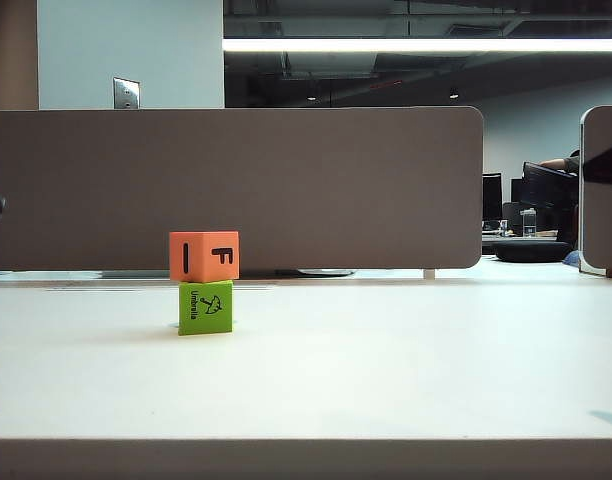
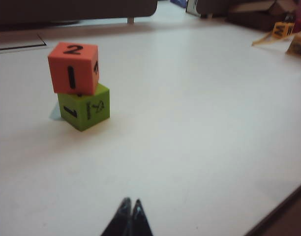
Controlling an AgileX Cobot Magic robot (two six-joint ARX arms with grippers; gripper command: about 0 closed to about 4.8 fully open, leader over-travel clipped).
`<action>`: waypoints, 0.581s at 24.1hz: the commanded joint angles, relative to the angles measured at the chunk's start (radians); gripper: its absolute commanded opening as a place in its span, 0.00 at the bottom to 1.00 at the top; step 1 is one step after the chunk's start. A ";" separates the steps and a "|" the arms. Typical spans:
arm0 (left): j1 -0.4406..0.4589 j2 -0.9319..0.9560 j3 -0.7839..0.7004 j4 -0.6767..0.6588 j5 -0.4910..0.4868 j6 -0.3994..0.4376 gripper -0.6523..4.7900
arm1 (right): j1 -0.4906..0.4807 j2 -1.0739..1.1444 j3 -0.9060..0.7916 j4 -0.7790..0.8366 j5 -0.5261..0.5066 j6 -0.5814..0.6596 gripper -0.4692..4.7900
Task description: Stack the letter block on the right onto the letter block on the left.
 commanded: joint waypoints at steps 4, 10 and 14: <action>0.001 0.000 -0.001 -0.009 -0.065 0.092 0.11 | -0.013 0.003 -0.005 0.020 0.020 -0.102 0.09; 0.002 0.000 -0.001 0.013 -0.157 0.096 0.11 | -0.048 0.003 -0.005 0.019 0.027 -0.155 0.09; 0.002 0.000 -0.002 0.024 -0.274 0.103 0.11 | -0.146 0.003 -0.004 0.019 0.001 -0.153 0.09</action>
